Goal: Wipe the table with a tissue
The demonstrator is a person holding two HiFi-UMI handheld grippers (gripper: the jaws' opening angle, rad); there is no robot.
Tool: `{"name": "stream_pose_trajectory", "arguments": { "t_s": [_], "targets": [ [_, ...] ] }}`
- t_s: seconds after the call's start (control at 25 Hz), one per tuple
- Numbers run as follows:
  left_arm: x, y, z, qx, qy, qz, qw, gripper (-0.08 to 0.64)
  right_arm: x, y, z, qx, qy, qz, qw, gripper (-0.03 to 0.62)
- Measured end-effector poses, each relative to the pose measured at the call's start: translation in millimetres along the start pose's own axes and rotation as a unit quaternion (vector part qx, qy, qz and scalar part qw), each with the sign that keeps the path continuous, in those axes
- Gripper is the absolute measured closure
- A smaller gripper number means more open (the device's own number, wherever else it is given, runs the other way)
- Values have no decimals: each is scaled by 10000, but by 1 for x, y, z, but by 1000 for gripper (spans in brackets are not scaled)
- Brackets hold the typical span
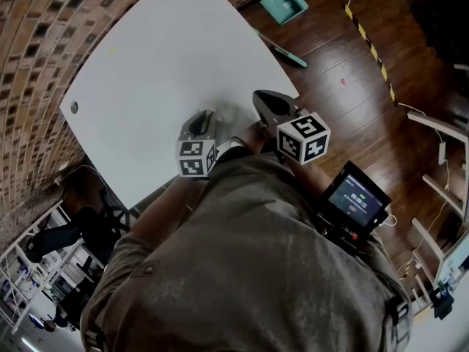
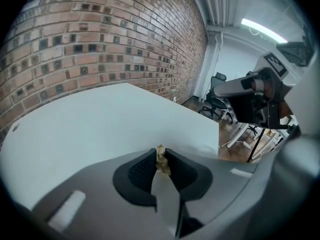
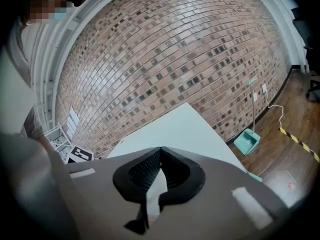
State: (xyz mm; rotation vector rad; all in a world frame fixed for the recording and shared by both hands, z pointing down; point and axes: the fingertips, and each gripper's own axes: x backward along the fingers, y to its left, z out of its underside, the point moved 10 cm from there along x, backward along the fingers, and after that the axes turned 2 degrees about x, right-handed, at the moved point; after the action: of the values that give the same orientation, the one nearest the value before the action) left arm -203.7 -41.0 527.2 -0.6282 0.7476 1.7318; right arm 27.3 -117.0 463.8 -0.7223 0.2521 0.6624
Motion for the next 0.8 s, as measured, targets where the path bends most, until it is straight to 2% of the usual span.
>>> {"name": "stream_pose_trajectory", "arguments": {
  "t_s": [0.16, 0.4, 0.6, 0.8],
  "targets": [
    [14, 2, -5, 123, -212, -39, 9997, 505, 2, 12, -4, 147, -61, -6, 9999, 580],
    [52, -2, -13, 367, -856, 37, 9956, 505, 8, 42, 3, 324, -129, -66, 9994, 580],
    [92, -4, 1, 579, -1209, 159, 9908, 505, 14, 78, 25, 404, -88, -104, 9991, 580],
    [124, -8, 25, 787, -1328, 222, 9878, 505, 31, 103, 48, 406, -42, -73, 9991, 580]
  ]
}}
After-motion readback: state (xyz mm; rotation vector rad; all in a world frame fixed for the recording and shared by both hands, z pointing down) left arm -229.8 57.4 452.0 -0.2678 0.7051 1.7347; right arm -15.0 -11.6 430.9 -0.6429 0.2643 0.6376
